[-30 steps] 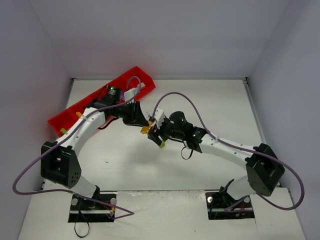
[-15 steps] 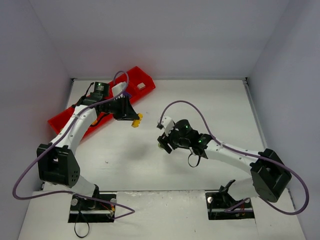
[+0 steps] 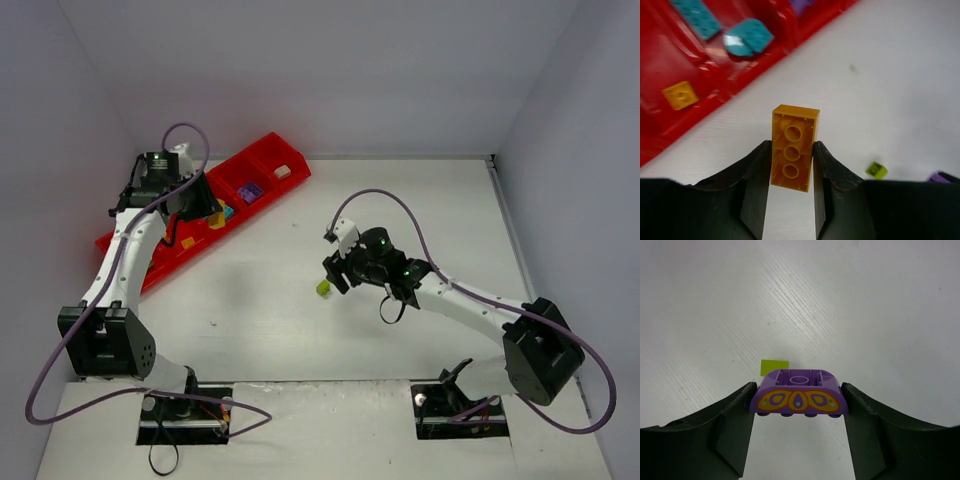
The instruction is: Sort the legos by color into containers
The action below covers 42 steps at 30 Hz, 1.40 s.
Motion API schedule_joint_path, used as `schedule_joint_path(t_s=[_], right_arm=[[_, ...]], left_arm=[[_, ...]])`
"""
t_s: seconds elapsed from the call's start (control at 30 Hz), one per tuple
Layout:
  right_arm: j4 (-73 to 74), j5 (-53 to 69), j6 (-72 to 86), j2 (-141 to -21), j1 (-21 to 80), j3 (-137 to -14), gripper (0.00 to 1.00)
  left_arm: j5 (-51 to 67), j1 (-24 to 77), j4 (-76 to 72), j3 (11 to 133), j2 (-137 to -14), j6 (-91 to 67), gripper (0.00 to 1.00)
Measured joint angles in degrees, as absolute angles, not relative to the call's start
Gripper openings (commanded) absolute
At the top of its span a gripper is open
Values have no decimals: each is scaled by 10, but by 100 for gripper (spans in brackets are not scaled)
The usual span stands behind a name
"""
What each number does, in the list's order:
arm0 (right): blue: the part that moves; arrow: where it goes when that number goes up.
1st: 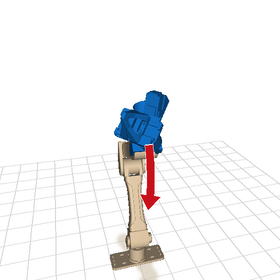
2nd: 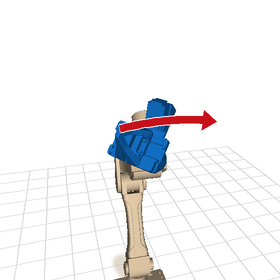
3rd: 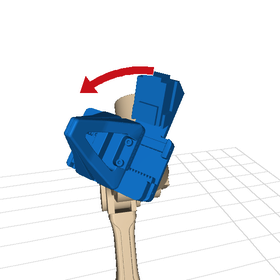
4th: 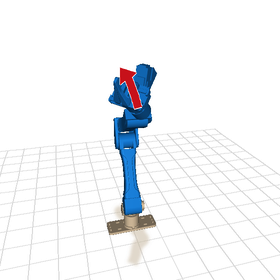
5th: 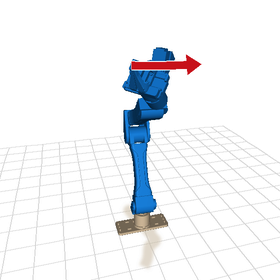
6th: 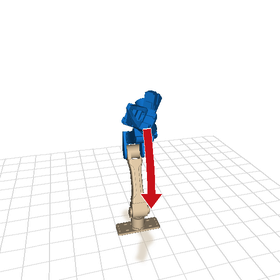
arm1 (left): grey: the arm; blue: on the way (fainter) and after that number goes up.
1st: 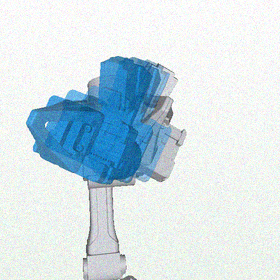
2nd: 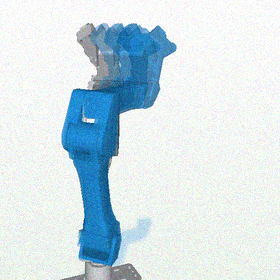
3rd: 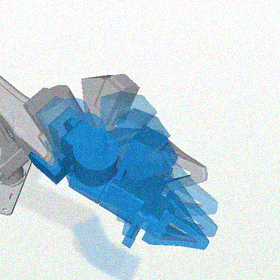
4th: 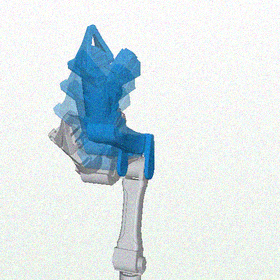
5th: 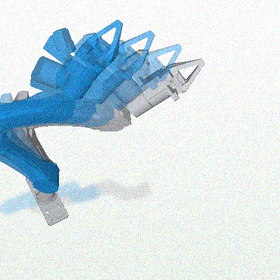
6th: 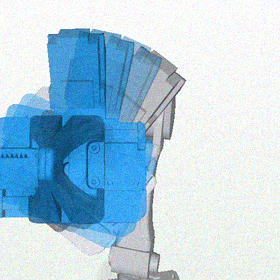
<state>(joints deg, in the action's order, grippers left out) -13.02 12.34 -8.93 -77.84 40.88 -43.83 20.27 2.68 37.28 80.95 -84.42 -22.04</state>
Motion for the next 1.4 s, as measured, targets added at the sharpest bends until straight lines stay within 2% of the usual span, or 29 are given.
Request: schedule_joint_path(t_s=[0.3,0.4,0.5,0.7,0.8,0.9,1.13,1.4], right_arm=[[-126,142,-88,-754,363,-439,0],[-126,146,-88,-751,357,-439,0],[-126,154,-88,-751,357,-439,0],[-126,163,-88,-751,357,-439,0],[-126,170,-88,-751,356,-439,0],[-126,176,-88,-751,357,-440,0],[-123,193,-94,-754,361,-464,4],[-130,213,-116,-783,397,-511,5]], left_arm=[[-13,-77,354,816,-890,-263,0],[-54,-84,340,821,-935,-277,5],[-84,-84,336,840,-987,-286,16],[-120,-84,329,877,-1057,-296,47],[-125,-84,329,877,-1059,-302,58],[-125,-84,326,876,-1056,-304,63],[-71,-81,322,856,-1010,-302,63],[105,-5,314,829,-910,-276,63]])
